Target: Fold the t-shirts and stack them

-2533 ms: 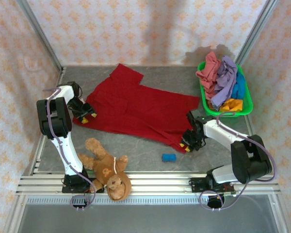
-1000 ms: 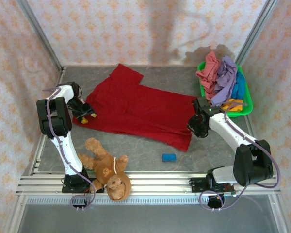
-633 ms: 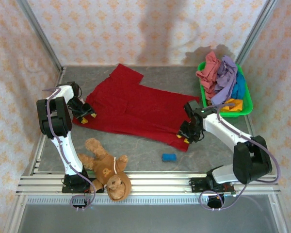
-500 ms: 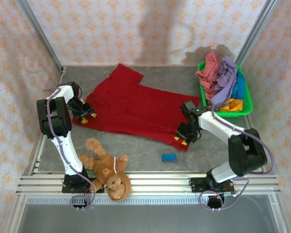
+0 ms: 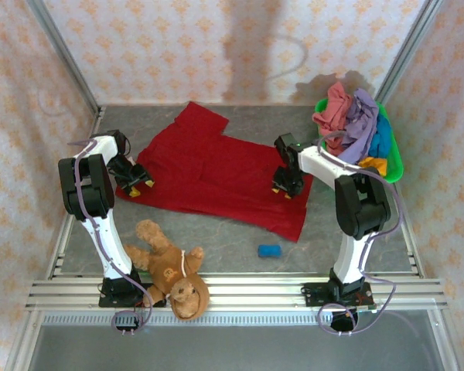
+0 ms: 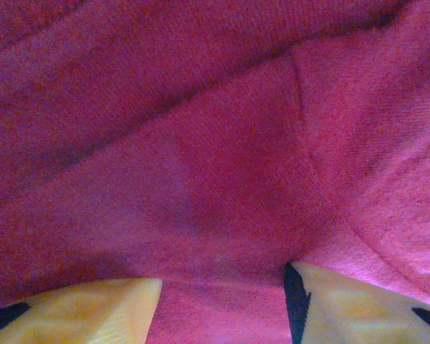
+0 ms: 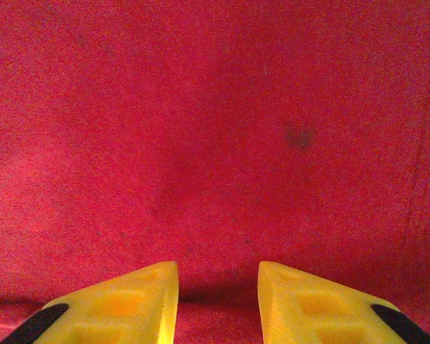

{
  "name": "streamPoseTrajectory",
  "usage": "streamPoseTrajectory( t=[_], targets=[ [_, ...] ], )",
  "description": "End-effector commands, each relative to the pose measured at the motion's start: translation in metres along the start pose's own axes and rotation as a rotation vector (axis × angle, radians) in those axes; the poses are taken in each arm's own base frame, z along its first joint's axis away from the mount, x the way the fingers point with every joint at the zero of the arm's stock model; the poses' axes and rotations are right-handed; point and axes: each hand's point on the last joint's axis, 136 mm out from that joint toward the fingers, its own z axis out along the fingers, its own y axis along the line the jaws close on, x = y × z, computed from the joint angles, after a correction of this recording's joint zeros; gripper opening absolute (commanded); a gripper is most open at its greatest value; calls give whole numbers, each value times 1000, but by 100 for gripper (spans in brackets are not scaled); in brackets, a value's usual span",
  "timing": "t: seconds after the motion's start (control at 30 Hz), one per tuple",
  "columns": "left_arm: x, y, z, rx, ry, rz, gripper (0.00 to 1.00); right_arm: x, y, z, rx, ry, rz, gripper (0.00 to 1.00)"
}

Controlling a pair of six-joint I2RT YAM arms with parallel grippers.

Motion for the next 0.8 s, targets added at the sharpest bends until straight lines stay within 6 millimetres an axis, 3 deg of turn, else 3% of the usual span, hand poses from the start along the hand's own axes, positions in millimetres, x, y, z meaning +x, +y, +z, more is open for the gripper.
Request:
streamPoseTrajectory(
  t=[0.0,0.17,0.37,0.6,0.77],
  targets=[
    [5,28,21,-96,60,-14,55,-7,-11,-17,69,-50,-53,35],
    [4,27,20,-93,60,-9,55,36,-10,-29,28,53,-127,35],
    [6,29,22,-95,64,-10,55,97,-26,-7,-41,217,-82,35],
    [9,34,26,-118,73,-10,55,126,-56,25,24,331,-39,35],
    [9,35,24,-124,68,-9,56,136,-92,27,169,355,-60,35]
  ],
)
